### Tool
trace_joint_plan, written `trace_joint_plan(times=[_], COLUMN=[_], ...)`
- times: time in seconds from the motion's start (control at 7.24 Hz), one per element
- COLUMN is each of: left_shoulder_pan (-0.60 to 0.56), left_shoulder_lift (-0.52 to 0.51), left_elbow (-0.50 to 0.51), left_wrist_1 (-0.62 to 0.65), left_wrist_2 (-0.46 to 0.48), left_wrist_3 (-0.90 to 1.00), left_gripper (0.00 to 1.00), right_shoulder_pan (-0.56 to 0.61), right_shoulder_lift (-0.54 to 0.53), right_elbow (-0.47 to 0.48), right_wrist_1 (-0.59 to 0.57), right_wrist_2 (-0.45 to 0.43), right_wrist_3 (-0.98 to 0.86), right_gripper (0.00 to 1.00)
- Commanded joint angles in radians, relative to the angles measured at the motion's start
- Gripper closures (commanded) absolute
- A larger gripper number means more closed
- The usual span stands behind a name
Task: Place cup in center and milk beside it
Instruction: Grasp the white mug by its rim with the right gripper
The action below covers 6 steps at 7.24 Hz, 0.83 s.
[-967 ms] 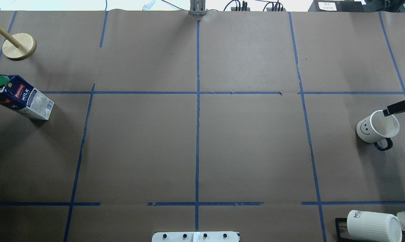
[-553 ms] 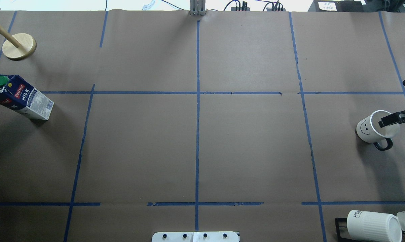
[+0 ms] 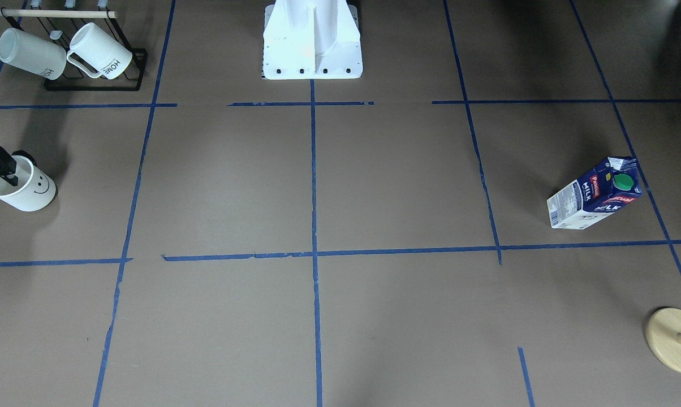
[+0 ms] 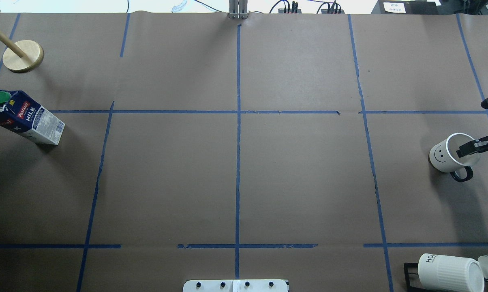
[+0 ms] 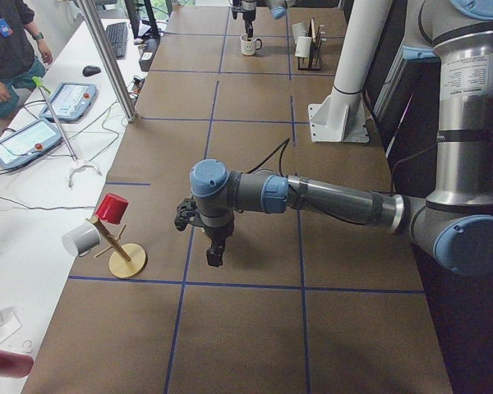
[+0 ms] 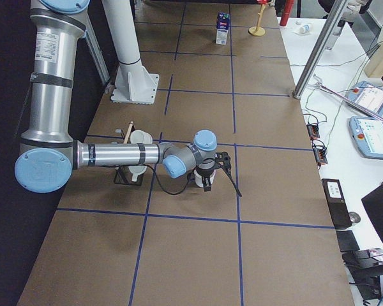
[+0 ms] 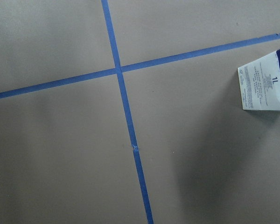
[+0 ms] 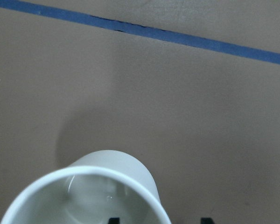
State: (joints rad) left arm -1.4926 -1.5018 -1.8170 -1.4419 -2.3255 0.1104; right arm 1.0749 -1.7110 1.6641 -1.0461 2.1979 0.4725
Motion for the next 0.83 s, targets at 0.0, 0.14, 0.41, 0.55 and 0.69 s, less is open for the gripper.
trace_joint_plan(times=[0.0,0.14,0.41,0.55,0.69], left_shoulder_pan=[0.000,0.000,0.000,0.000,0.000], left_shoulder_lift=[0.000,0.000,0.000,0.000,0.000], left_elbow=[0.002,0.004,0.004,0.002,0.002], left_wrist_1=[0.000,0.000,0.000,0.000,0.000], left_wrist_2=[0.000,0.000,0.000,0.000,0.000], left_wrist_3=[0.000,0.000,0.000,0.000,0.000], left_gripper=[0.00,0.00,0.00,0.00,0.00], right_shoulder_pan=[0.000,0.000,0.002,0.002,0.002], right_shoulder_lift=[0.001,0.001,0.005,0.013,0.043], right_elbow=[0.000,0.002,0.016,0.058,0.115], right_wrist_1=[0.000,0.000,-0.002,-0.033,-0.134], right_wrist_2=[0.006,0.008,0.016,0.043,0.057], right_wrist_3=[-0.005,-0.005,-0.005,0.012,0.023], right_gripper=[1.00,1.00,1.00,1.00,1.00])
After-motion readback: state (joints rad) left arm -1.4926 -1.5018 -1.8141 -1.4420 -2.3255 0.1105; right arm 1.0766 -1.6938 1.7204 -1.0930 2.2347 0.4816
